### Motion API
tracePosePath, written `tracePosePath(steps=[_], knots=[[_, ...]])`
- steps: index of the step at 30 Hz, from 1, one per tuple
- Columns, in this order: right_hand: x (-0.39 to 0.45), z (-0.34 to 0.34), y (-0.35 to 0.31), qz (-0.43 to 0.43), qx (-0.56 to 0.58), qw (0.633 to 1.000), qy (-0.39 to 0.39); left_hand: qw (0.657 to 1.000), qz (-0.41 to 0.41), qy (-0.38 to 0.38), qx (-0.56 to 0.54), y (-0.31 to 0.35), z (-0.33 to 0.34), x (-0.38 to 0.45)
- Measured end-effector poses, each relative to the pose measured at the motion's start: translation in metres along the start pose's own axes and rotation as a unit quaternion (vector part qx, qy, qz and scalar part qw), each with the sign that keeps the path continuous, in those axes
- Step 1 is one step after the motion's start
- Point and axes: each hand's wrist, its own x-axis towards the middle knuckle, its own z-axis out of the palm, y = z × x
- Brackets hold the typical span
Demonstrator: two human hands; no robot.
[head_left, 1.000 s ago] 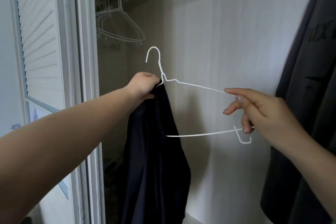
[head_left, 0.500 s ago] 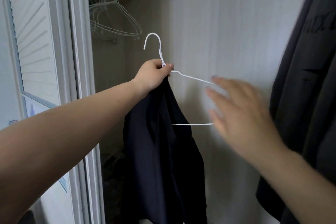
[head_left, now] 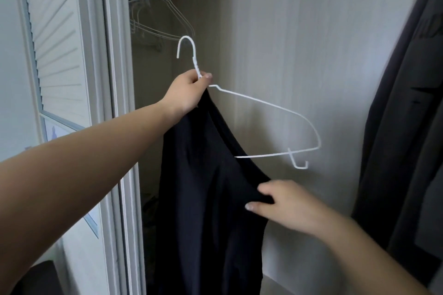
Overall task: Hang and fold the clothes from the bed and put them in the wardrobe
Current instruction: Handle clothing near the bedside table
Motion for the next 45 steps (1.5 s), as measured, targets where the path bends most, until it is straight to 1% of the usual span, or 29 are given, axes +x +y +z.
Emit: tracePosePath(steps=[3,8,10,13,15,19,21,23,26,27,29,31,33,35,37,39,40,42,44,45], knots=[[-0.011,-0.026,0.009,-0.022,-0.014,0.997,0.072,1.0,-0.015,0.015,0.023,-0.019,-0.01,0.002],[-0.027,-0.058,0.015,-0.033,-0.017,0.985,0.17,0.998,-0.025,0.004,0.066,-0.035,-0.014,0.001],[-0.029,-0.068,0.019,-0.031,-0.02,0.978,0.205,0.994,-0.001,-0.02,0.11,-0.037,-0.01,-0.003],[-0.026,-0.083,0.016,-0.045,-0.026,0.966,0.254,0.982,0.062,-0.081,0.16,-0.028,0.009,-0.017],[-0.019,-0.089,0.007,-0.06,-0.024,0.966,0.25,0.977,0.099,-0.108,0.156,-0.014,0.026,-0.026],[-0.002,-0.088,-0.006,-0.061,-0.035,0.986,0.15,0.976,0.128,-0.119,0.129,0.013,0.05,-0.029],[0.0,-0.088,-0.004,-0.039,-0.028,0.99,0.132,0.976,0.144,-0.113,0.12,0.02,0.053,-0.024],[-0.002,-0.09,0.0,-0.021,-0.011,0.985,0.169,0.975,0.159,-0.105,0.117,0.02,0.054,-0.019],[-0.004,-0.093,0.005,-0.002,0.024,0.961,0.276,0.968,0.194,-0.108,0.116,0.014,0.054,-0.01],[-0.005,-0.095,0.007,0.004,0.029,0.953,0.302,0.964,0.207,-0.112,0.126,0.01,0.055,-0.007],[-0.008,-0.1,0.013,0.014,0.03,0.945,0.326,0.954,0.225,-0.111,0.163,-0.001,0.058,0.0],[-0.011,-0.105,0.019,0.025,0.007,0.94,0.34,0.954,0.21,-0.108,0.184,-0.013,0.06,0.009],[-0.015,-0.11,0.025,0.032,-0.023,0.937,0.348,0.962,0.157,-0.104,0.198,-0.026,0.062,0.018],[-0.019,-0.116,0.031,0.05,-0.034,0.938,0.341,0.965,0.103,-0.115,0.213,-0.035,0.066,0.026],[-0.021,-0.122,0.038,0.07,-0.038,0.943,0.322,0.963,0.068,-0.143,0.217,-0.039,0.075,0.032],[-0.024,-0.131,0.045,0.09,0.001,0.952,0.292,0.962,0.048,-0.173,0.205,-0.04,0.084,0.038],[-0.025,-0.137,0.049,0.102,0.013,0.958,0.267,0.964,0.038,-0.188,0.186,-0.039,0.089,0.041],[-0.029,-0.149,0.05,0.121,-0.002,0.973,0.195,0.964,0.021,-0.233,0.127,-0.036,0.095,0.046],[-0.031,-0.161,0.046,0.113,0.001,0.987,0.116,0.958,0.026,-0.277,0.065,-0.032,0.103,0.053],[-0.031,-0.165,0.042,0.108,0.022,0.99,0.092,0.956,0.036,-0.288,0.038,-0.029,0.107,0.056]])
